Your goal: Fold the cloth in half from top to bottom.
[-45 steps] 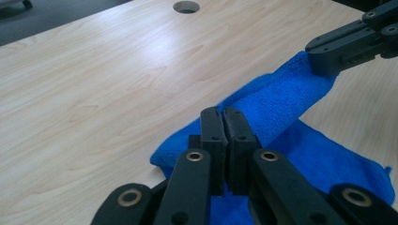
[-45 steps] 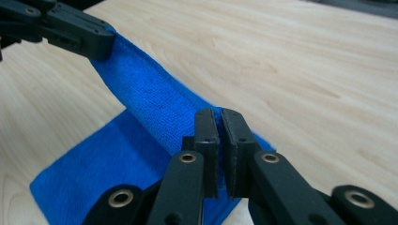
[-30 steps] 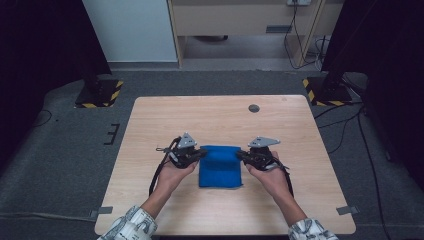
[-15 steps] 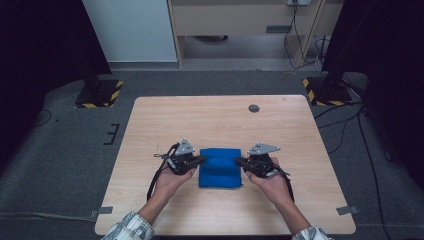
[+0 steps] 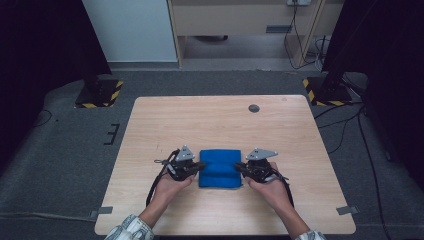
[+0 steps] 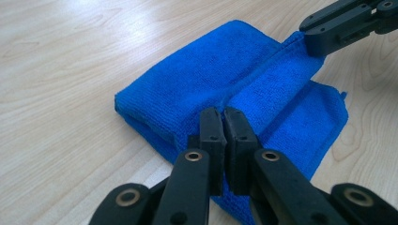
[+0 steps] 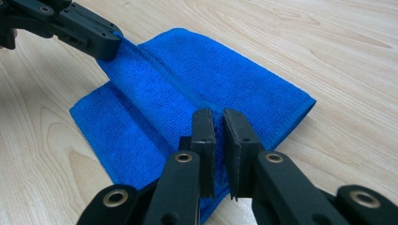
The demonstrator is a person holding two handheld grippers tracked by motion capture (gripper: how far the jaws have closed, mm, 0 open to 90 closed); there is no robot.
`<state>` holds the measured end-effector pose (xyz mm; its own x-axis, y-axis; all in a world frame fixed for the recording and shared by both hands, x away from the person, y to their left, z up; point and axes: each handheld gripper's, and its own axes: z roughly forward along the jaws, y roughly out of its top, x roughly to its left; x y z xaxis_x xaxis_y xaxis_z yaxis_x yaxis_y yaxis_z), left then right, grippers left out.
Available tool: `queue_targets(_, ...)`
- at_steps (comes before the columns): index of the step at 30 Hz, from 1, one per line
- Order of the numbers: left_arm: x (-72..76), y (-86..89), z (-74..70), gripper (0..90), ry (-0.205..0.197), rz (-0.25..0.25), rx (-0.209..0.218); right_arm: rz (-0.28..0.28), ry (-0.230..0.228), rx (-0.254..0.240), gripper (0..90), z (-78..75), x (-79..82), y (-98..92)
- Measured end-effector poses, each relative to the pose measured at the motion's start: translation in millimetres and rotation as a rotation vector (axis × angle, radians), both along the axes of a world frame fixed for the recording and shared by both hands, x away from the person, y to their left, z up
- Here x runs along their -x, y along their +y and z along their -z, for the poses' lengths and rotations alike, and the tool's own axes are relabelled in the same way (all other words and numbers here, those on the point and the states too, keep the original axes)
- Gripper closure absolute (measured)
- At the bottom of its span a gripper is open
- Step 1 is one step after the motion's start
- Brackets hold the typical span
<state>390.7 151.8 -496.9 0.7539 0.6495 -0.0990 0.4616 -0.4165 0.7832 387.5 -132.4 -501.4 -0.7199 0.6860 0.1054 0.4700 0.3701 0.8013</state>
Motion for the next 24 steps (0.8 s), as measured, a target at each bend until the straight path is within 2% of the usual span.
queue_targets(11,6.7,-1.5,3.8,86.9,0.012,0.019,-0.003,-0.003,0.003,0.004,83.4,3.6,4.0,-2.1)
queue_targets(17,11.2,0.6,4.9,85.6,0.019,0.031,0.010,-0.010,0.008,0.004,83.0,6.3,9.0,-4.1)
queue_targets(24,18.2,1.2,7.4,79.0,0.022,0.046,0.000,-0.025,0.022,0.004,80.4,8.9,16.2,-6.2)
